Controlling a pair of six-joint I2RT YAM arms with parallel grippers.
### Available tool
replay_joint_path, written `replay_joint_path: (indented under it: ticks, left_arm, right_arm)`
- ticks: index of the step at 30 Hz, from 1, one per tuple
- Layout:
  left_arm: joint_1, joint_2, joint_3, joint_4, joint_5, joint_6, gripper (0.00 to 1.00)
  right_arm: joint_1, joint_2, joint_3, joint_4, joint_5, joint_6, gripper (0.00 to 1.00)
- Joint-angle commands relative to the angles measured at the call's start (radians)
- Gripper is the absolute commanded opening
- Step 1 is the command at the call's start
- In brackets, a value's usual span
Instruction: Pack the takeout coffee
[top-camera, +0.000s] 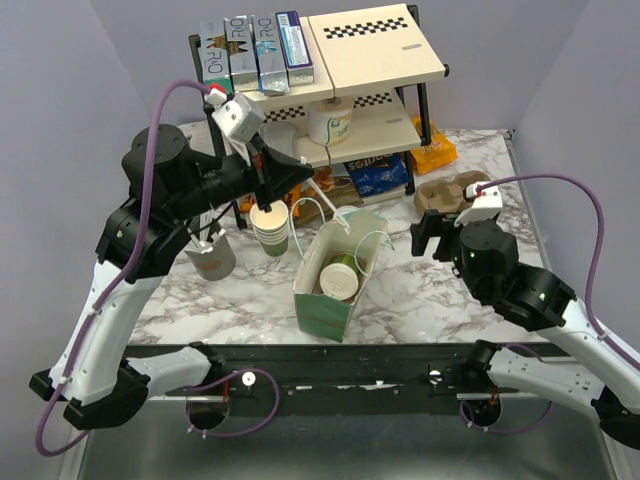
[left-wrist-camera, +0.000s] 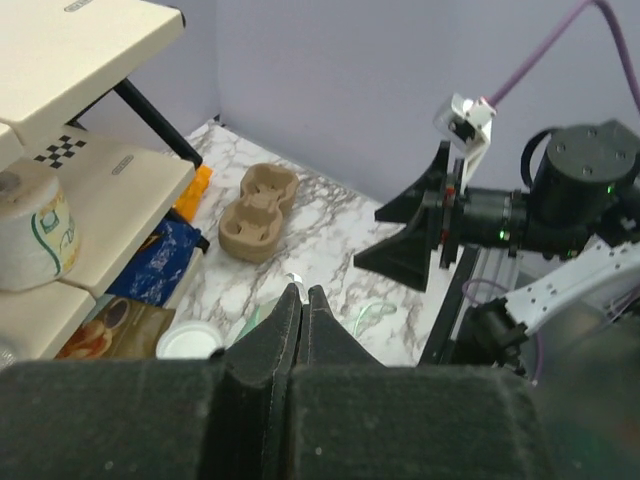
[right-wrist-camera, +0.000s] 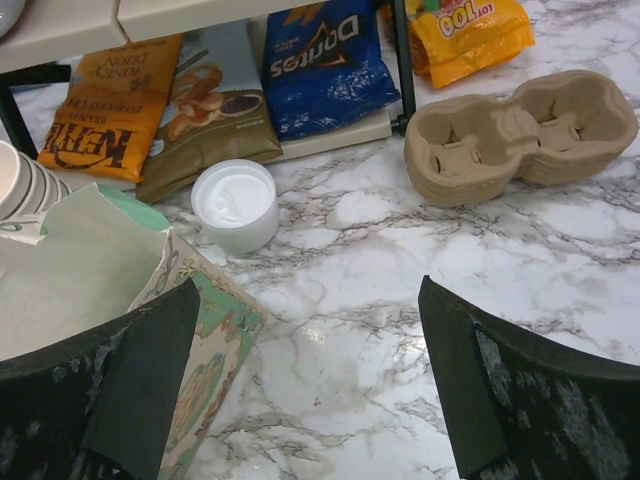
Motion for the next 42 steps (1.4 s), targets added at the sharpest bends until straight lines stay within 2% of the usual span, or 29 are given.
replay_joint_path:
  ticks: [1,9,10,13,16,17,19,20,21,22,30,37,40,42]
  left_arm:
    - [-0.041,-0.075,-0.083,-0.092,-0.049,0.129,0.0]
    - [-0.195,-0.098,-0.259,-0.136,-0.118,0.181,0.0]
    - [-0.209,-0.109,-0.276,-0.139,-0.151,0.186,0.03]
    - [-0.253,-0.118,-0.33,-0.132,-0.178,0.176,0.21]
    - [-0.275,-0.116,-0.349,-0.118,-0.187,0.166,0.42]
    - [-0.276,-0.115,-0.349,-0.116,-0.195,0.164,0.52]
    - [-0.281,-0.106,-0.34,-0.118,-0.202,0.16,0.54]
    - [-0.282,-0.101,-0.335,-0.119,-0.207,0.158,0.73]
    - [-0.284,-0.098,-0.323,-0.116,-0.227,0.146,0.83]
    - [-0.284,-0.089,-0.315,-0.118,-0.239,0.143,0.99]
    - [-0.285,-0.081,-0.229,-0.101,-0.366,0.058,0.99]
    - [-0.285,-0.035,-0.126,-0.13,-0.586,-0.026,0.99]
    - [-0.285,-0.047,-0.109,-0.124,-0.745,-0.096,0.99]
    - [-0.285,-0.046,-0.083,-0.165,-0.924,-0.138,0.99]
  right_arm:
    - [-0.004,-0.005,-0.015,-0.017,0.037,-0.012,1.0]
    - [-0.002,-0.005,-0.021,-0.018,0.025,-0.015,1.0]
    - [-0.004,-0.006,-0.021,-0.018,0.019,-0.015,1.0]
    - [-0.002,-0.009,-0.022,-0.017,0.023,-0.024,1.0]
    - [-0.004,-0.014,-0.027,-0.018,0.028,-0.026,1.0]
    - [-0.002,-0.016,-0.027,-0.017,0.03,-0.026,1.0]
    - [-0.002,-0.016,-0.031,-0.018,0.03,-0.024,1.0]
    - [-0.004,-0.016,-0.031,-0.017,0.031,-0.024,1.0]
    - [-0.004,-0.016,-0.031,-0.018,0.027,-0.021,1.0]
    - [-0.004,-0.016,-0.035,-0.018,0.022,-0.02,1.0]
    - [-0.004,-0.016,-0.035,-0.017,-0.009,-0.018,1.0]
    - [-0.004,-0.014,-0.039,-0.014,-0.029,-0.017,1.0]
    - [-0.004,-0.012,-0.036,-0.015,-0.035,-0.015,1.0]
    - [-0.004,-0.011,-0.033,-0.014,-0.033,-0.015,1.0]
